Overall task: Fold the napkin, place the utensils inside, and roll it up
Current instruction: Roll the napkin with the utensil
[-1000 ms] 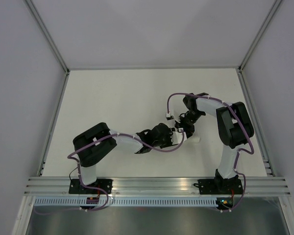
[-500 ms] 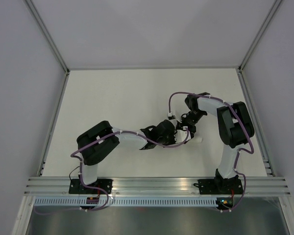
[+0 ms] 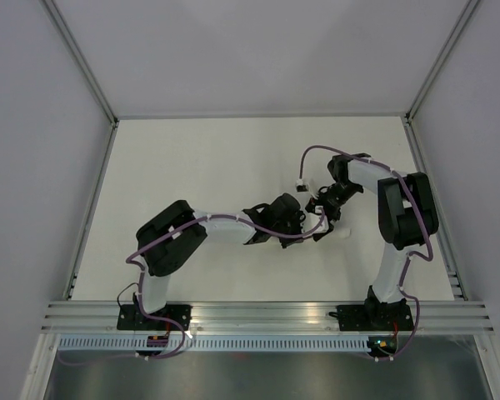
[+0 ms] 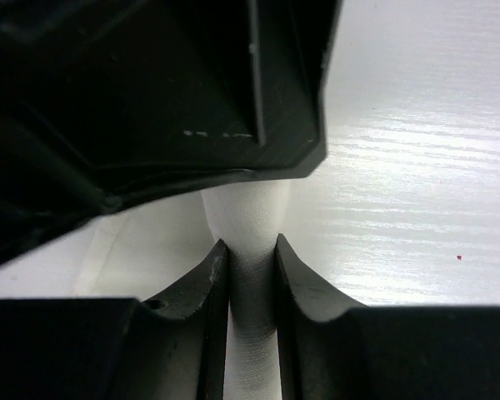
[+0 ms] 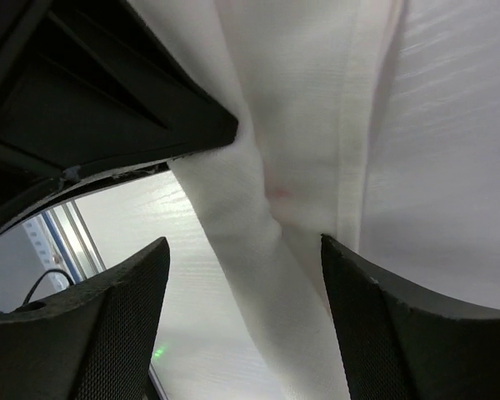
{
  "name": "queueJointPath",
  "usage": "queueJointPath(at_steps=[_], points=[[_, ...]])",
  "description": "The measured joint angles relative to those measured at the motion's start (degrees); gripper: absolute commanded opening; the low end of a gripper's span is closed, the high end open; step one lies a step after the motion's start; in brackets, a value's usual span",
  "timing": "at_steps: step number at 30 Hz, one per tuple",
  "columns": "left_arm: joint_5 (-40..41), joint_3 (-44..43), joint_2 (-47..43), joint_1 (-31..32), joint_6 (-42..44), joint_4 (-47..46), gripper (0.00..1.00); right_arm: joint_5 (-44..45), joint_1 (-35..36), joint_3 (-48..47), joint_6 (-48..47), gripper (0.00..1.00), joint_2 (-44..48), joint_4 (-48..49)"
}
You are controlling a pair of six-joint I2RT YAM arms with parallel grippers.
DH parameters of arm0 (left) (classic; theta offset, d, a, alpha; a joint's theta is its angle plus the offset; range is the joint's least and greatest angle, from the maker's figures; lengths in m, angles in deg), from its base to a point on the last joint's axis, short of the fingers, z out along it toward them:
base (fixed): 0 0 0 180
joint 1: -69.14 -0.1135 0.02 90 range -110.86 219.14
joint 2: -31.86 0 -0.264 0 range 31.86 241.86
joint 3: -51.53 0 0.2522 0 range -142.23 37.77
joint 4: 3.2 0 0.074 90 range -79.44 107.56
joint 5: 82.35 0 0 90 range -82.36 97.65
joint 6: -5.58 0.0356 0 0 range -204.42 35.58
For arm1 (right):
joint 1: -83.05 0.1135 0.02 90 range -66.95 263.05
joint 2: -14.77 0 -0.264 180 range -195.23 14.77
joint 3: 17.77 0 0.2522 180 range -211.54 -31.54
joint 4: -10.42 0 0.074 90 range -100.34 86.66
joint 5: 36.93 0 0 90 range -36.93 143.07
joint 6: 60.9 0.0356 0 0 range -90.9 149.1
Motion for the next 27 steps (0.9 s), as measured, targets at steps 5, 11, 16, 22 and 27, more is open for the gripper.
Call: queueJointPath(at_steps=[5,11,16,22,27], points=[[-4.5,-2.3,1.3,-1.8,-1.4,2.0,0.02,-2.6,-3.9,-1.3,3.1,0.8,0.2,3.9],[-10.9,-6.0,3.3,-4.2,-2.6,6.3,0.02,-8.8,-13.7,-4.3,4.5,0.8,0.6,6.6],[-17.6,-9.9,5.7,-6.7,-3.8,10.5,0.03,-11.3,-20.3,-2.4,2.8,0.79,4.8,8.2],[-27.7,-15.6,10.3,-10.4,-5.6,16.0,0.05,-10.7,-19.7,13.1,2.1,0.82,22.2,17.3],[-33.5,-18.9,13.0,-12.1,-6.8,19.7,0.07,-6.2,-15.0,25.0,2.6,0.82,33.7,28.3]])
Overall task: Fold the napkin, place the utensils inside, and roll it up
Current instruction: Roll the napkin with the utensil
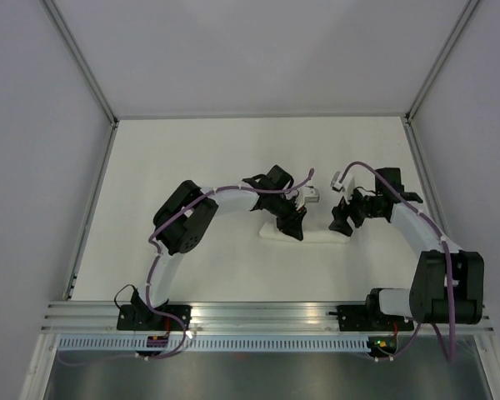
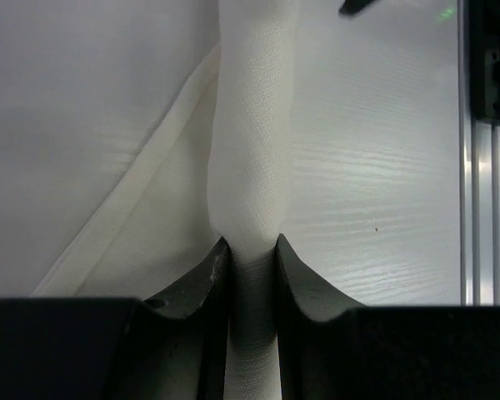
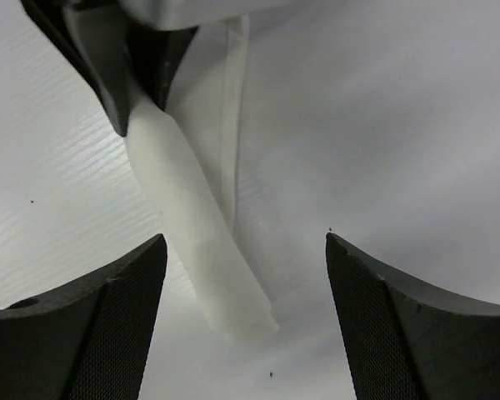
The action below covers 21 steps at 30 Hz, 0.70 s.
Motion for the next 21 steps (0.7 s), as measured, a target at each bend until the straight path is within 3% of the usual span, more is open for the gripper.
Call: queueJointPath(at_steps=[4,9,21], points=[[-3.6,-2.7,2.1,-0.8,-1.2,3.4,0.08,7.2,9.7,10.4,0.5,0.84,7.8,9.7],[-5.7,-4.0,3.3,-1.1,-2.6,6.5,0.08,13.9,19.9,16.5,0.7,0.85,11.3,17.0],[-6.5,-6.4,4.9,-1.1,-5.6,9.9,0.16,22.6,29.8,19.3,0.8,0.75,8.6,23.6]])
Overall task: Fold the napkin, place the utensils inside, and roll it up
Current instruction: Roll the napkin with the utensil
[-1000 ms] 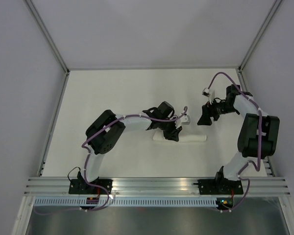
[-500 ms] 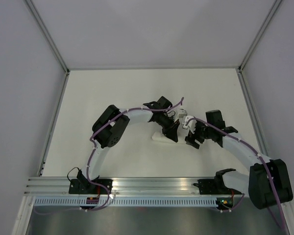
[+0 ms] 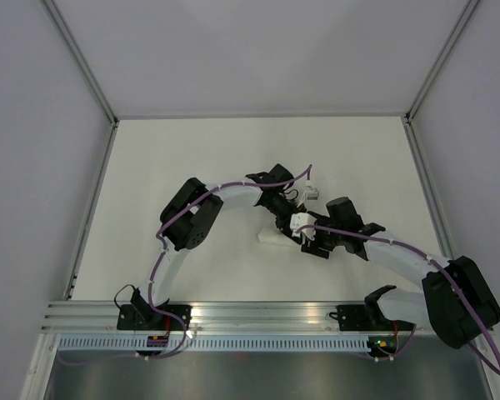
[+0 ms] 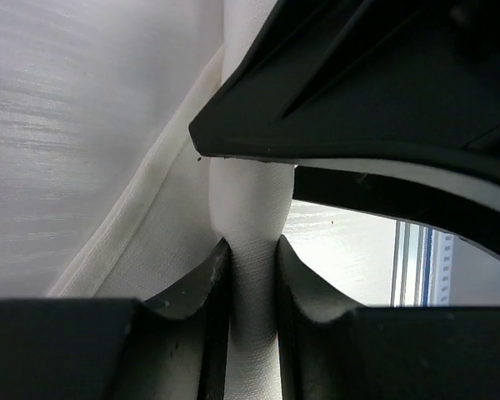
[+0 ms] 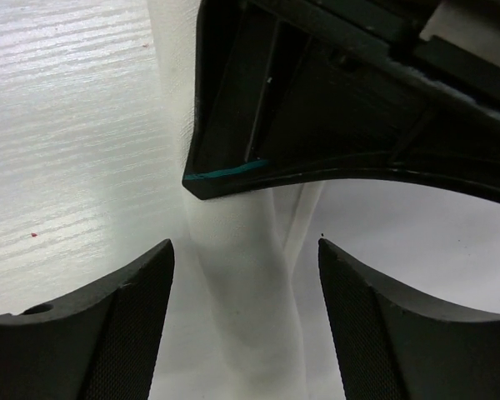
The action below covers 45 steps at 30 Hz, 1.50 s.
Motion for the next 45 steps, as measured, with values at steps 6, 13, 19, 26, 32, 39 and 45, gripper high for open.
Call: queueJointPath(at_steps=[6,13,19,26,32,39,45], points=[[0.3,-0.2,0.1,0.0,-0.7,0.2,0.29,1.6,0.9,0.2,-0.5,0.46,-1.7,-0.1],[1.8,0.2,-0.4,0.0,-2.3,-1.0,0.53,2.0,1.0,-0.5,-1.7,0.33,-2.8,-1.1],[4.3,1.6,-2.4,0.0,-4.9,-2.8,0.51,2.0,1.0,-2.3,-2.4,0.3,-4.4,-3.2],[13.5,10.2,-10.4,-2.7,-7.5,-9.3,0.51,1.1,1.0,-6.6,-3.3,0.29,-8.9,-6.5],[24.9,22.1,-25.3,-8.4,-10.4,-18.7,0.52,-0.1,0.5,-11.0,-4.2,0.27,-12.9,-10.8],[34.0,32.3,-38.8,-8.7,-11.9,-30.1,0.49,-3.9,-1.9,-20.3,-6.4,0.27,-21.4,-20.1],[39.6,43.7,-45.1,-5.2,-11.6,-38.2,0.51,-8.9,-5.1,-31.6,-9.1,0.26,-31.3,-32.8]])
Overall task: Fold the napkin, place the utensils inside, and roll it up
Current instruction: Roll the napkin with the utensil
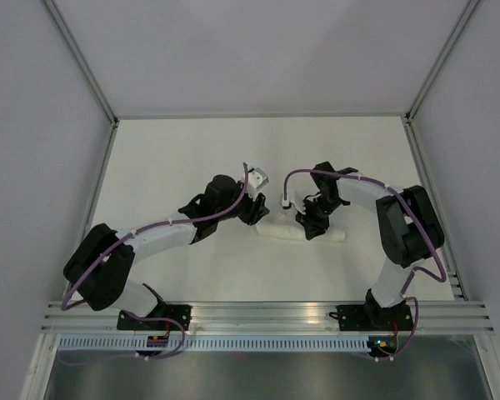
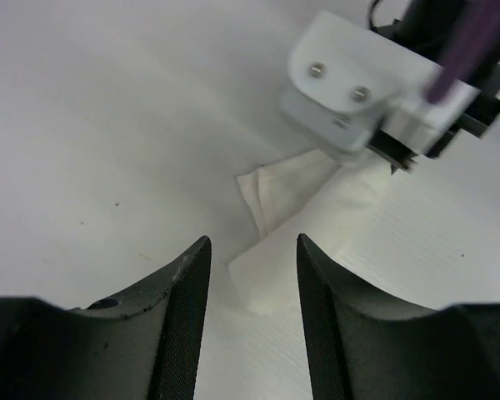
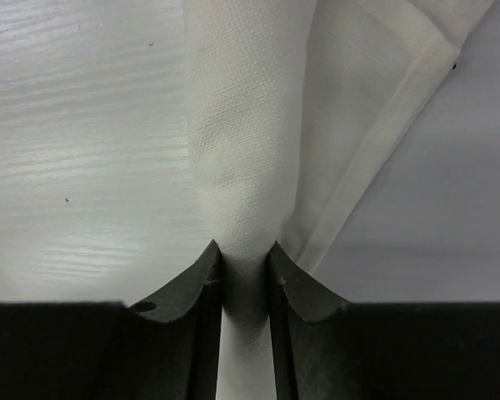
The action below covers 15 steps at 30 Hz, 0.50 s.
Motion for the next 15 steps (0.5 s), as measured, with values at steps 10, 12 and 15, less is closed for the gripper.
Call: queueJointPath(at_steps=[10,12,15], points=[[12.9,2.4,1.1,16.9,10.6,-5.4,0.53,-6.8,-4.2,-15.8,-3.4,0.26,-14.9,-18.2],[15.0,1.4,4.3,19.4,13.5,-5.6,0.53,-8.1,-4.9,-17.8,-3.6,0.26,-17.0,-20.5],[17.8,-0.4,9.6,21.8,17.6,-5.8,0.56,-9.5,-5.6,-19.2,-3.7,0.26,-18.7,-22.4]])
